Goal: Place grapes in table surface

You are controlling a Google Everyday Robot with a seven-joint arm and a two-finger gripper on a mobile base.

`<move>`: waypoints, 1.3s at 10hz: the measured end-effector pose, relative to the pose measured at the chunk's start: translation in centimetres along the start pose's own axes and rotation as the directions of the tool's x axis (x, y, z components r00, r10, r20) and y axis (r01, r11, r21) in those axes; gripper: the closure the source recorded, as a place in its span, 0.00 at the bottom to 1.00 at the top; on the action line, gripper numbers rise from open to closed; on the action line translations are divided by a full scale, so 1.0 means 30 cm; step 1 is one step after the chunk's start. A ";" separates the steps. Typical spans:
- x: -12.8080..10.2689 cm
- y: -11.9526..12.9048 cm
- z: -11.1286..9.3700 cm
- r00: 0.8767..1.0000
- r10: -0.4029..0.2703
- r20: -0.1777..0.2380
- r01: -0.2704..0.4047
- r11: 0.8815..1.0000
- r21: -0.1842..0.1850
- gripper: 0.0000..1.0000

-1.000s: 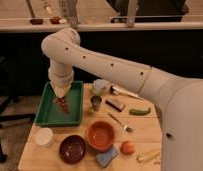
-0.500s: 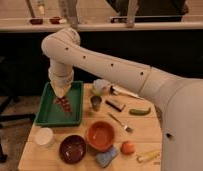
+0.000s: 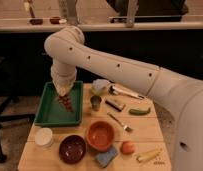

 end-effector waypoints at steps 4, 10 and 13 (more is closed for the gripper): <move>0.081 0.172 -0.166 0.991 0.113 -0.071 -0.105 0.988 0.111 1.00; 0.157 0.348 -0.218 0.961 0.261 -0.089 -0.240 0.952 0.192 1.00; 0.205 0.439 -0.217 0.940 0.332 -0.077 -0.309 0.926 0.215 1.00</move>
